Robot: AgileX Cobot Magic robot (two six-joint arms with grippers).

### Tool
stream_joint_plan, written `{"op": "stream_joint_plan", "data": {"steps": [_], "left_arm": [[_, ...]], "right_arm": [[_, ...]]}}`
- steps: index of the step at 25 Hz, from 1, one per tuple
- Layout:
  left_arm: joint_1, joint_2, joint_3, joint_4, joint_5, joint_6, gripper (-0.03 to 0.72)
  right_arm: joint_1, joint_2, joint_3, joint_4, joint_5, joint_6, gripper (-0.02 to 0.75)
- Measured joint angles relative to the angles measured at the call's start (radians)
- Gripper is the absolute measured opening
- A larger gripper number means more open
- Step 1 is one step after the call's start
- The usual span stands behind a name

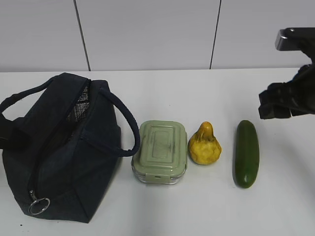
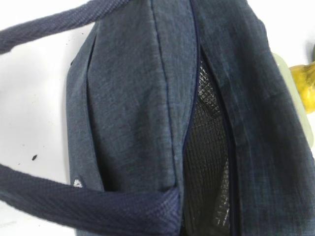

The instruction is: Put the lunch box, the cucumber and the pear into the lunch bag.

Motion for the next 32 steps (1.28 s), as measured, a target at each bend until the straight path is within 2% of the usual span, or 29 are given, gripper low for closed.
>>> {"op": "stream_joint_plan", "data": {"steps": [5, 11, 16, 23, 32], "left_arm": [[0.0, 0.0, 0.0, 0.0, -0.002, 0.0, -0.015], [0.0, 0.0, 0.0, -0.001, -0.002, 0.0, -0.015], [0.0, 0.0, 0.0, -0.003, -0.018, 0.0, -0.015], [0.0, 0.0, 0.0, -0.004, -0.025, 0.0, -0.016], [0.0, 0.0, 0.0, -0.004, -0.028, 0.0, -0.016]], "right_arm": [[-0.011, 0.193, -0.208, -0.014, 0.123, 0.076, 0.537], [-0.097, 0.402, -0.405, 0.096, 0.333, 0.086, 0.543], [-0.106, 0.501, -0.518, 0.124, 0.401, 0.068, 0.545], [-0.106, 0.584, -0.55, 0.135, 0.417, 0.055, 0.545], [-0.106, 0.689, -0.551, 0.214, 0.402, -0.003, 0.543]]}}
